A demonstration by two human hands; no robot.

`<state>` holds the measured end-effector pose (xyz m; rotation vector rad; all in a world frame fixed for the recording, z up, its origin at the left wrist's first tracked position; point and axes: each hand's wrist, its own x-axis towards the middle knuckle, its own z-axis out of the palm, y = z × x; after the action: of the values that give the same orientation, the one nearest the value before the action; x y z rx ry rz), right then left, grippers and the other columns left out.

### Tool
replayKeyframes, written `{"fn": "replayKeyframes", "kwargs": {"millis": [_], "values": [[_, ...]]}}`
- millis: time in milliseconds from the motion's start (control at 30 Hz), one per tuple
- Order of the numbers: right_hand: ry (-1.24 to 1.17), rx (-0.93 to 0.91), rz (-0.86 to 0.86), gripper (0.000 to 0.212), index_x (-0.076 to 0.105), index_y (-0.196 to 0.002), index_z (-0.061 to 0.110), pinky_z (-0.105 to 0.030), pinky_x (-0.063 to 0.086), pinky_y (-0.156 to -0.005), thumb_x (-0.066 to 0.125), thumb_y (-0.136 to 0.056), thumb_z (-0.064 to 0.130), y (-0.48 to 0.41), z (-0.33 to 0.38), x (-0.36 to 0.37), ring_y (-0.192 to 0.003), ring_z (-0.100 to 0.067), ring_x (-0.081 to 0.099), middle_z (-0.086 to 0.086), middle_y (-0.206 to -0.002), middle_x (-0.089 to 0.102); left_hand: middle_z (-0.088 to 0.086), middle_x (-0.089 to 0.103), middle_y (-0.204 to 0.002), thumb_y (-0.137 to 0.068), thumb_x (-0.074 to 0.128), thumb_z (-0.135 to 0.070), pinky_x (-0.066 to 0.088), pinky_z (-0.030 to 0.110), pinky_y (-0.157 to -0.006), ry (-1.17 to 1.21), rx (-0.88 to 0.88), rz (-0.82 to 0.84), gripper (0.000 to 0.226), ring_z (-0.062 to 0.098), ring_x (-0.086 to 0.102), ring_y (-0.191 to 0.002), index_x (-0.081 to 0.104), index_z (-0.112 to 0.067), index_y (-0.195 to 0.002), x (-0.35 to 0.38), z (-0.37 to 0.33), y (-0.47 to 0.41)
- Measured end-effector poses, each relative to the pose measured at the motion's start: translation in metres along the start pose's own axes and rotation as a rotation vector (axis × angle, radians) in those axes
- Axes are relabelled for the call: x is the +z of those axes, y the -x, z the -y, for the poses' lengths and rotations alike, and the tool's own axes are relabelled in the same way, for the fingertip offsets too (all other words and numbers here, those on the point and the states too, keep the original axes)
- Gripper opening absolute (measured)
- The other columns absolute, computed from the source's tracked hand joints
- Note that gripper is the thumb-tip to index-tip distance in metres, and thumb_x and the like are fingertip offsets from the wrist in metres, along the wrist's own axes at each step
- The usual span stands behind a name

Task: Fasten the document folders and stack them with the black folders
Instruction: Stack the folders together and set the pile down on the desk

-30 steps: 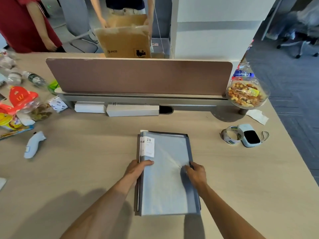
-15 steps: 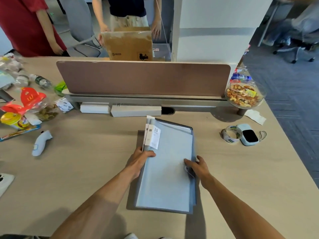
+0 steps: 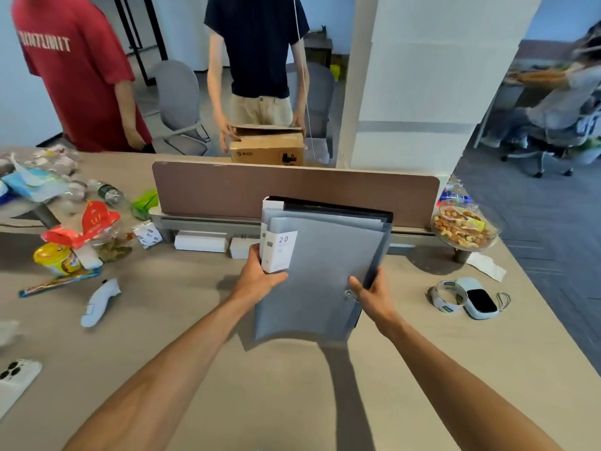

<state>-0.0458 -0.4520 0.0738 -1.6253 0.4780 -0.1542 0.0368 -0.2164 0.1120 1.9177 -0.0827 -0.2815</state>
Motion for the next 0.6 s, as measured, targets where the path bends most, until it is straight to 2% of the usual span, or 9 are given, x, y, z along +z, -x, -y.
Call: {"fn": "replayKeyframes", "kwargs": {"millis": [167, 333, 433, 533, 600], "values": [[0.148, -0.072, -0.034, 0.055, 0.035, -0.133, 0.014, -0.046, 0.045, -0.104, 0.065, -0.088, 0.018, 0.005, 0.002, 0.011, -0.121, -0.024, 0.051, -0.005, -0.133, 0.051, 0.002, 0.060, -0.112, -0.072, 0.079, -0.001, 0.042, 0.025, -0.079, -0.037, -0.030, -0.012, 0.068, 0.019, 0.057, -0.100, 0.040, -0.010, -0.127, -0.005, 0.020, -0.003], [0.190, -0.126, -0.016, 0.048, 0.035, -0.131, 0.011, -0.030, 0.047, -0.093, 0.060, -0.091, 0.014, 0.017, -0.005, 0.024, -0.114, -0.019, 0.051, -0.002, -0.124, 0.049, 0.004, 0.064, -0.106, -0.066, 0.083, -0.001, 0.048, 0.027, -0.075, -0.043, -0.086, -0.008, 0.068, 0.026, 0.063, -0.103, 0.045, -0.024, -0.116, -0.011, 0.050, -0.005], [0.181, -0.136, -0.002, 0.060, 0.032, -0.136, 0.016, -0.034, 0.047, -0.096, 0.067, -0.086, 0.021, 0.015, -0.006, 0.026, -0.118, -0.018, 0.051, 0.000, -0.130, 0.048, -0.004, 0.065, -0.097, -0.066, 0.085, -0.004, 0.049, 0.020, -0.068, -0.045, -0.100, 0.059, 0.065, 0.021, 0.064, -0.096, 0.045, -0.026, -0.112, -0.016, 0.050, -0.012], [0.165, -0.096, -0.032, 0.070, 0.033, -0.133, 0.015, -0.035, 0.050, -0.093, 0.076, -0.079, 0.022, 0.006, -0.007, 0.026, -0.113, -0.018, 0.053, -0.001, -0.127, 0.049, -0.008, 0.065, -0.093, -0.064, 0.086, -0.004, 0.049, 0.010, -0.059, -0.026, -0.066, 0.107, 0.067, 0.010, 0.065, -0.088, 0.046, -0.026, -0.113, -0.023, 0.040, -0.023], [0.177, -0.094, -0.071, 0.066, 0.034, -0.128, 0.015, -0.034, 0.050, -0.090, 0.077, -0.078, 0.021, 0.002, -0.007, 0.027, -0.112, -0.020, 0.054, -0.003, -0.125, 0.050, -0.005, 0.066, -0.099, -0.055, 0.089, -0.014, 0.051, 0.015, -0.064, -0.014, -0.054, 0.109, 0.076, 0.013, 0.066, -0.092, 0.046, -0.025, -0.117, -0.028, 0.037, -0.030]]}}
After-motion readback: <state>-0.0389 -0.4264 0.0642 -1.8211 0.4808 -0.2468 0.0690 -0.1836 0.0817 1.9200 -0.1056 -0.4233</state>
